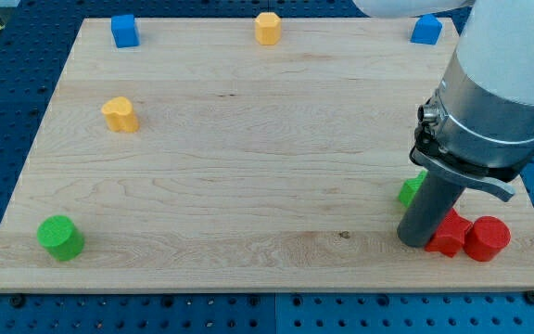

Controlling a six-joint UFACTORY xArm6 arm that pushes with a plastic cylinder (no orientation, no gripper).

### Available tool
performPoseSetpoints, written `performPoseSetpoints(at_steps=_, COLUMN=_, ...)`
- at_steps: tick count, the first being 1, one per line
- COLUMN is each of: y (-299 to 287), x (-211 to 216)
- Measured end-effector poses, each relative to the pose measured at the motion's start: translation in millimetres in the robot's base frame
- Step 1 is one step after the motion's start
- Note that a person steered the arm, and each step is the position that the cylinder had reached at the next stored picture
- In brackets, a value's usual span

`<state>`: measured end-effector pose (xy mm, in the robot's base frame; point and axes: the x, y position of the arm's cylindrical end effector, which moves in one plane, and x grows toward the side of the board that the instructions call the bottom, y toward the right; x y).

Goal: Point your arm at the green circle

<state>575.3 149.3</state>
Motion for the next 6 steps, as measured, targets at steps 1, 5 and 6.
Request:
performPoseSetpoints(at_steps=1, y=-34, x=4)
performPoseSetpoints(at_steps=5, y=-311, x=34)
performPoseSetpoints(at_steps=6, y=-372, x=34)
